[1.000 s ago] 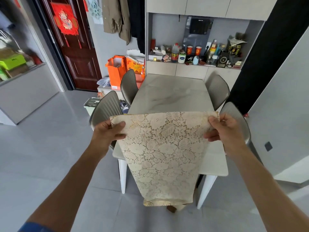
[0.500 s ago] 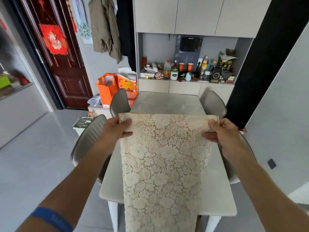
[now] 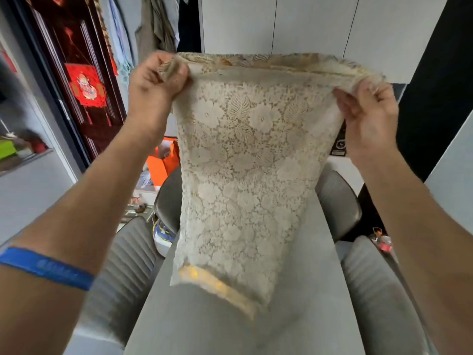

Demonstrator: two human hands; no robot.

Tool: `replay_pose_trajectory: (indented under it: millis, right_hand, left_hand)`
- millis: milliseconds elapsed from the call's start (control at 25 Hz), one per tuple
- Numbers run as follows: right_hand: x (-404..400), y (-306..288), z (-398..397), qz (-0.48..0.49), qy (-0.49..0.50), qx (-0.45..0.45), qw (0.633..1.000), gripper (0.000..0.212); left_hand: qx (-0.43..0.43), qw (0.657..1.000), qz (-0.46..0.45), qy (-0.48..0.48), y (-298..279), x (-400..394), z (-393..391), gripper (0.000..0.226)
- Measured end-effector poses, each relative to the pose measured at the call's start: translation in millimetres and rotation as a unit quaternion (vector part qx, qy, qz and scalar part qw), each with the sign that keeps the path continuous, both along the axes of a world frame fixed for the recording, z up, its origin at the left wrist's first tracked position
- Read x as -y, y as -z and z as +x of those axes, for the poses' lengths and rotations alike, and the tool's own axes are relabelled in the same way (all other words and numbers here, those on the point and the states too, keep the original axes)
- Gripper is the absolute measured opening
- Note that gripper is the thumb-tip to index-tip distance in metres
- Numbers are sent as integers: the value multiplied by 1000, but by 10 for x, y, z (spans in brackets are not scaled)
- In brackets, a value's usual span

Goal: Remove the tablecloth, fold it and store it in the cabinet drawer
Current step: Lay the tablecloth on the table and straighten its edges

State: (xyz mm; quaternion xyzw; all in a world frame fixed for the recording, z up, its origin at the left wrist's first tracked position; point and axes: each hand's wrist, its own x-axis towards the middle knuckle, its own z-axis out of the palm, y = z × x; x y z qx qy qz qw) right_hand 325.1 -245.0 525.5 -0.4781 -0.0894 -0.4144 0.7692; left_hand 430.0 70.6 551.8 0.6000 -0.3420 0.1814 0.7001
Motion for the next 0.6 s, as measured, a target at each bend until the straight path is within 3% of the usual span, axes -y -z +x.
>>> replay_pose_trajectory:
  millis: [80,200,280,360,480,600]
  right_hand:
    - [32,160,-108,-20,-6,-12,1000,6]
    - [-66,776,-407,-15,-40,-51,998,15]
    - [-216,1456,-668,26,-50,-110,992,23]
    - [-413,2303,-974,50,-44,-233,970,20]
    - [-714,3525,-1505,61,5,-477,877,22]
    - [-957,4318,-1948,62,48,-649,756,17]
  left_hand:
    - [9,1000,15,13,156,-87,-62,21]
    - [-34,999,8,29,861,-350,-176,14]
    - [-110,993,14,44,1599,-546,-332,4]
    - [-232,971,45,35,2520,-718,-603,5]
    - [-439,886,147,-3,3812,-933,-1130,27]
    - [-536,807,248,10,4527,-1126,-1551,25]
